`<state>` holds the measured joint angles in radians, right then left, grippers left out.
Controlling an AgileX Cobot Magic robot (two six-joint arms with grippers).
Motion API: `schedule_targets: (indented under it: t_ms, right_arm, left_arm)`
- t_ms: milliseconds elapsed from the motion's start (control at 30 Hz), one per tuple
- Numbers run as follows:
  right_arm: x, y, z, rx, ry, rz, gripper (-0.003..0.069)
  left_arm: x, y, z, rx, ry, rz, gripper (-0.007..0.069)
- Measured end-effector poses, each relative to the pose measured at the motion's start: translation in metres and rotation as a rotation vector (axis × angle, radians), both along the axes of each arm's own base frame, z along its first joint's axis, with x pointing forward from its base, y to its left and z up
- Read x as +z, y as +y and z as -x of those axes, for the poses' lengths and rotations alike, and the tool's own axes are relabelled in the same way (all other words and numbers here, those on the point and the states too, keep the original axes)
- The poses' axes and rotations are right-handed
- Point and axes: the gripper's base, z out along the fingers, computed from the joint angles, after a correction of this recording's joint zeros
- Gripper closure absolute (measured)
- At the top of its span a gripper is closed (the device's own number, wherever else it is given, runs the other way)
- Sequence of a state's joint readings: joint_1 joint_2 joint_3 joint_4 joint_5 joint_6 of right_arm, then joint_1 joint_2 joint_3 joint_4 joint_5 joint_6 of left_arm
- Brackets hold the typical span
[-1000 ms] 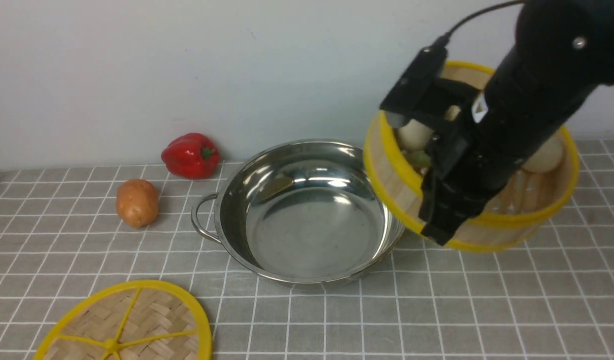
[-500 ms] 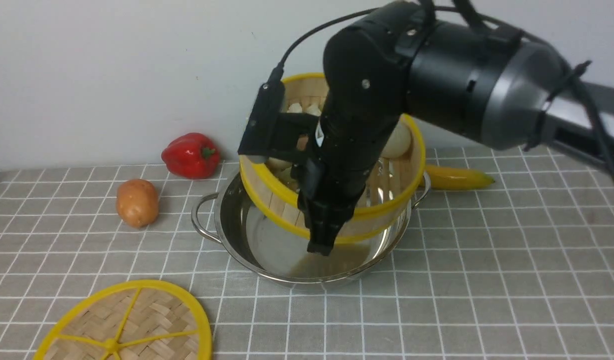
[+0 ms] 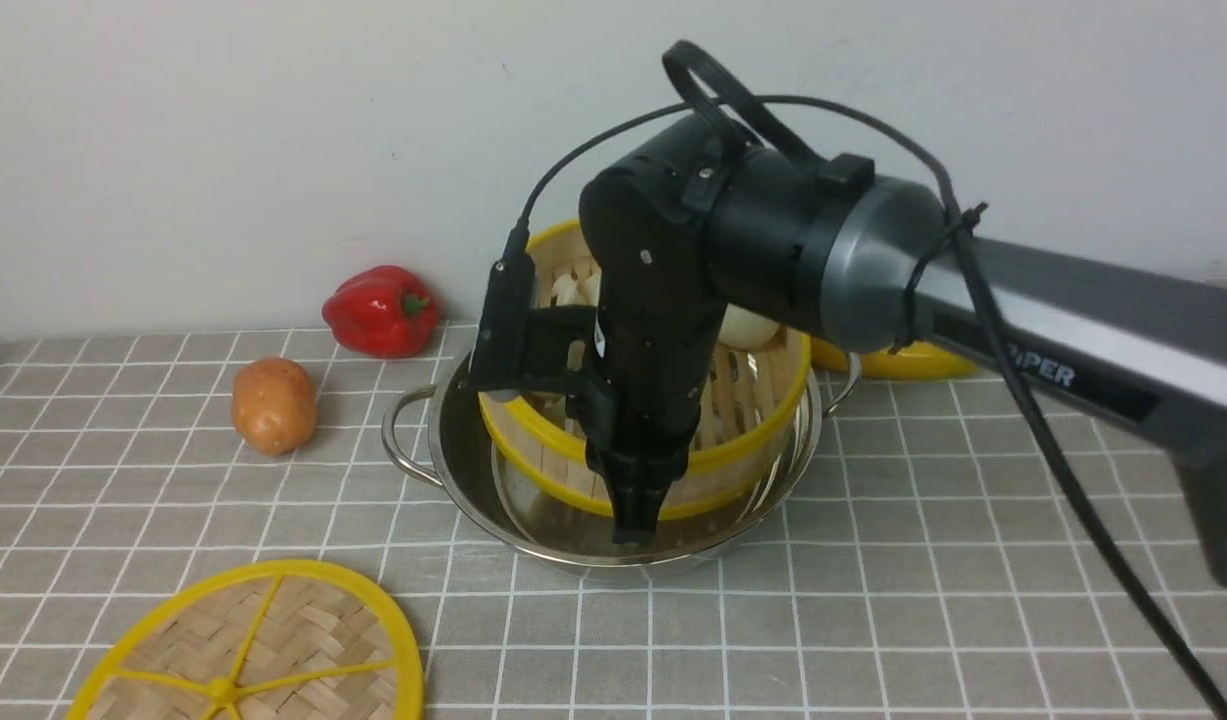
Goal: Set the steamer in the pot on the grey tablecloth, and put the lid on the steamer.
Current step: 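Place the bamboo steamer basket of food into the steel pot with the right gripper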
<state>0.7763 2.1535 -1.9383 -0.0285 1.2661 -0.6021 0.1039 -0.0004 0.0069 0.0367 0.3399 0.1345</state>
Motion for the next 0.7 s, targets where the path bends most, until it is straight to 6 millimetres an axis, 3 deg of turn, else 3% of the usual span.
schedule_targets:
  t_ms: [700]
  right_arm:
    - [-0.035,0.005,-0.006,0.030,0.048,0.057,0.0599]
  left_arm:
    - [0.000,0.000,0.000,0.000,0.000,0.000,0.0382]
